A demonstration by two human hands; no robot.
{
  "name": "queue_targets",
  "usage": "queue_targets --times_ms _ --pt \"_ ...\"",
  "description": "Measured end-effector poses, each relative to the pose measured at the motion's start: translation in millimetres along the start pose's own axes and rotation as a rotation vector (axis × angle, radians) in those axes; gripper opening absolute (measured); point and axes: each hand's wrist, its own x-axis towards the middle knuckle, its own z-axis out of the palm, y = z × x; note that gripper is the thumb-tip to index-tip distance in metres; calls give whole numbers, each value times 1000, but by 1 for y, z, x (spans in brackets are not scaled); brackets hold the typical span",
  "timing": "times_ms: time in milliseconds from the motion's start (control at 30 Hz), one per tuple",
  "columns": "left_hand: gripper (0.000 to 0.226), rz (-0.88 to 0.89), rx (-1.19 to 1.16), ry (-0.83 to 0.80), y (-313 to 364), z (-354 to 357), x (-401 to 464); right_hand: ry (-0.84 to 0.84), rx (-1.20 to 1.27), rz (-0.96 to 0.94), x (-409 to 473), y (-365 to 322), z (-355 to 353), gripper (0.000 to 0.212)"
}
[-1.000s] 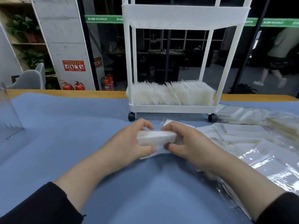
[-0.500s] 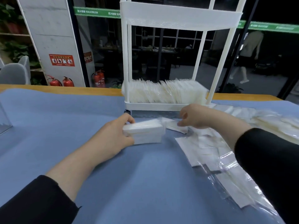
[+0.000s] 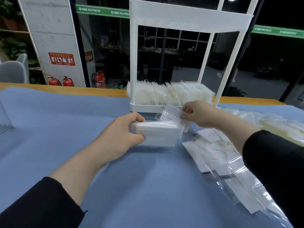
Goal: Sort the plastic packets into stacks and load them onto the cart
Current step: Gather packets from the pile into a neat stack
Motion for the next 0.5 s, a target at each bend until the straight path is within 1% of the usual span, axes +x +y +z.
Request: queue_targets --times_ms 67,133,200,267,333,400,500 --pt "25 6 -27 -12 1 4 0 71 215 -43 -15 -6 -8 6" --pt "25 10 -38 13 1 8 -1 50 303 -77 -32 -13 -12 9" --pt "25 20 -29 19 2 12 -3 -7 263 -116 -46 -20 -10 13" --pt "28 22 -26 -11 4 17 -5 -66 243 -138 -57 -27 -5 17" --pt "33 4 -15 -44 6 21 -7 -104 324 -147 -69 -33 2 20" --pt "43 -2 -17 -58 8 22 -8 -91 374 -171 -79 -35 10 26" --pt "63 -5 -33 -109 10 23 -9 -60 323 -165 -85 -32 30 45"
